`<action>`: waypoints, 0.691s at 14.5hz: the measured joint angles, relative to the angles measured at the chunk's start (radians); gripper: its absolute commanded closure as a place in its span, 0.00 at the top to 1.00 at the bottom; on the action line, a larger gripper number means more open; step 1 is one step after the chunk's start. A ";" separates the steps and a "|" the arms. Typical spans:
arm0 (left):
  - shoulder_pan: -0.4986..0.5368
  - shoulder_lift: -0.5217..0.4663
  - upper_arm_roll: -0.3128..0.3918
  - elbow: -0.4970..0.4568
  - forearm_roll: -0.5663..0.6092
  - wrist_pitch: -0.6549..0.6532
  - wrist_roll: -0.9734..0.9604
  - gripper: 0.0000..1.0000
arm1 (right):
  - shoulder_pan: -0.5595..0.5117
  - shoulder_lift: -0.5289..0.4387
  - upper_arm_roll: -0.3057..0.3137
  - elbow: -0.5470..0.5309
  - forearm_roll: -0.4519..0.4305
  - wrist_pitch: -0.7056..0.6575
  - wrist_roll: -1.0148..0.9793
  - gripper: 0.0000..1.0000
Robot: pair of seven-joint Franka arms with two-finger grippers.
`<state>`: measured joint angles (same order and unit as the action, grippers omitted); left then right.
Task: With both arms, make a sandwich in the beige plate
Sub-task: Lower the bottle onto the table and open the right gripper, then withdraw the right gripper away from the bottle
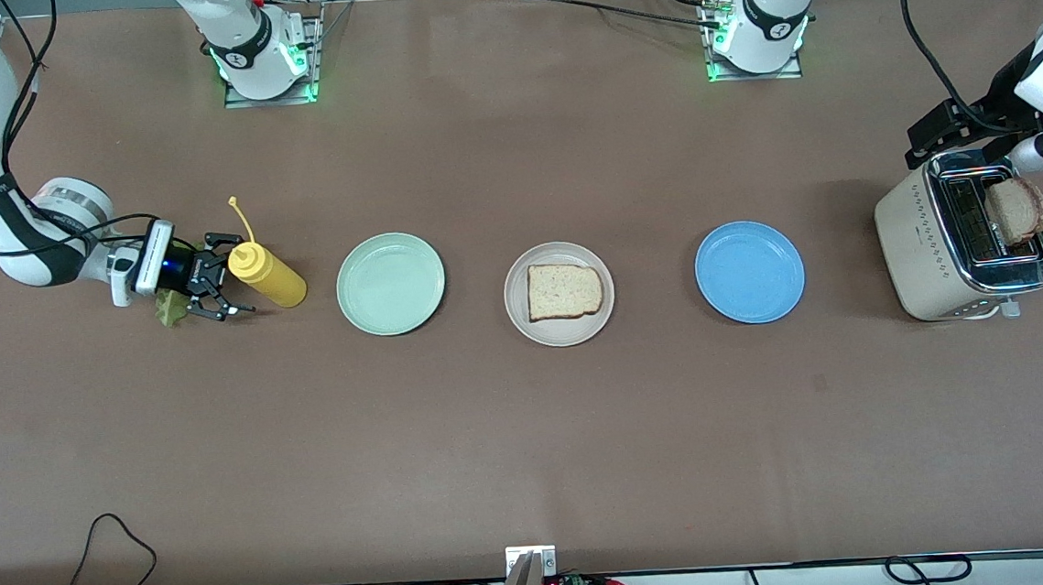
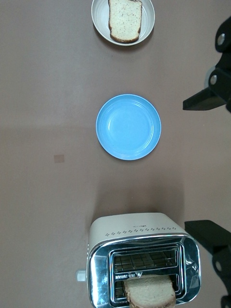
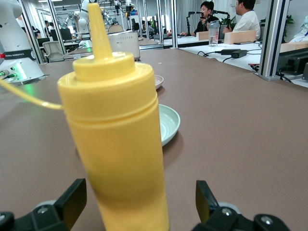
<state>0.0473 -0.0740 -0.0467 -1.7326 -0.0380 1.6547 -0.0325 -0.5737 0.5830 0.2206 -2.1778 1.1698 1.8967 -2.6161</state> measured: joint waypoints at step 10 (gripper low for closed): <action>0.000 0.000 0.000 0.000 0.000 0.000 0.000 1.00 | -0.180 -0.014 0.000 0.019 -0.212 -0.047 0.009 1.00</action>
<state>0.0477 -0.0740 -0.0466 -1.7326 -0.0380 1.6547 -0.0325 -0.7534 0.5694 0.2204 -2.1591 0.9573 1.8502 -2.6069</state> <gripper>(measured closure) 0.000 0.000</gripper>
